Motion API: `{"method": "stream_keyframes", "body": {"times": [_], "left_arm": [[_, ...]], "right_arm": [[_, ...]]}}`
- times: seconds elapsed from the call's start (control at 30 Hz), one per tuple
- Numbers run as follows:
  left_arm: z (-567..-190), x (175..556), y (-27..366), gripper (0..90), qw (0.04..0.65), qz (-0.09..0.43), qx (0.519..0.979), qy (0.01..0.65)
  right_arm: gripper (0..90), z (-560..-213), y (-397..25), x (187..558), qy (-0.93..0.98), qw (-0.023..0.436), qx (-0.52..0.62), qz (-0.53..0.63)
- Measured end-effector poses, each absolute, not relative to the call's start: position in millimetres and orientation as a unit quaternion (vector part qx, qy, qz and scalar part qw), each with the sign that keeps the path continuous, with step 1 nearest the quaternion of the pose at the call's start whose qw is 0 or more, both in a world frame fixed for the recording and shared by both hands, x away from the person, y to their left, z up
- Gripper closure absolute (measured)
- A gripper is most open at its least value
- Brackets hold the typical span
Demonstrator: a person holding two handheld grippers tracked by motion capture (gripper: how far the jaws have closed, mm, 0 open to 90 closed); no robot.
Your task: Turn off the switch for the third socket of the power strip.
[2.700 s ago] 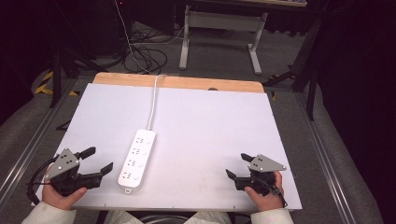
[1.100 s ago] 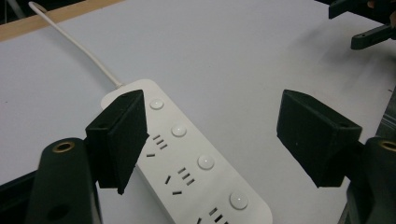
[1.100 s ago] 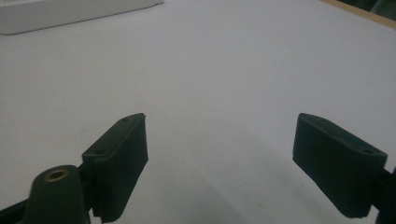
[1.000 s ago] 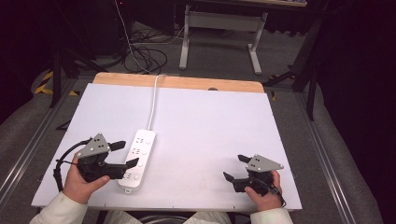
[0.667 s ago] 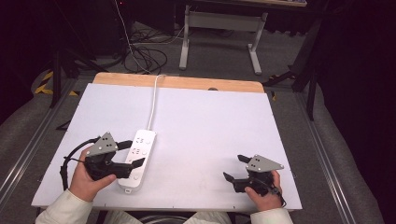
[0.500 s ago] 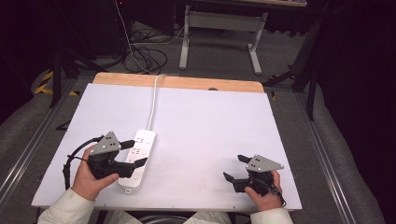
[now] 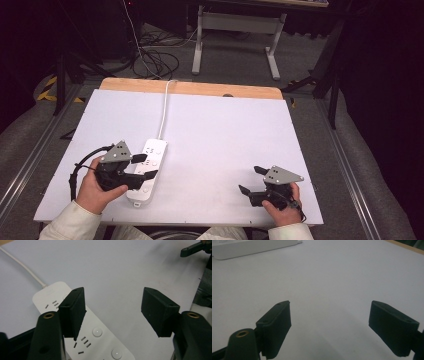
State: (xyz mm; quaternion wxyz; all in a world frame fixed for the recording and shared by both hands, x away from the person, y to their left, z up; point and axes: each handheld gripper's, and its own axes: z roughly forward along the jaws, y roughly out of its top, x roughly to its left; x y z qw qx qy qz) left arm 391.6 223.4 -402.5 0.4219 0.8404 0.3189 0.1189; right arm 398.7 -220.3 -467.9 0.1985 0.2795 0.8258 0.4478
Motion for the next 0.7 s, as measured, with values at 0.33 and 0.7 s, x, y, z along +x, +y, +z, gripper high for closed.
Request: {"method": "stream_keyframes", "body": {"times": [0.33, 0.7], "left_arm": [[-406, 398, 220, 62.9, 0.369, 0.121, 0.861, 0.327], [-415, 406, 214, 89.9, 0.325, 0.102, 0.886, 0.315]], "right_arm": [[18.5, -468, -220, 399, 0.826, 0.195, 0.281, 0.448], [18.4, -468, -220, 399, 0.826, 0.192, 0.279, 0.450]]}}
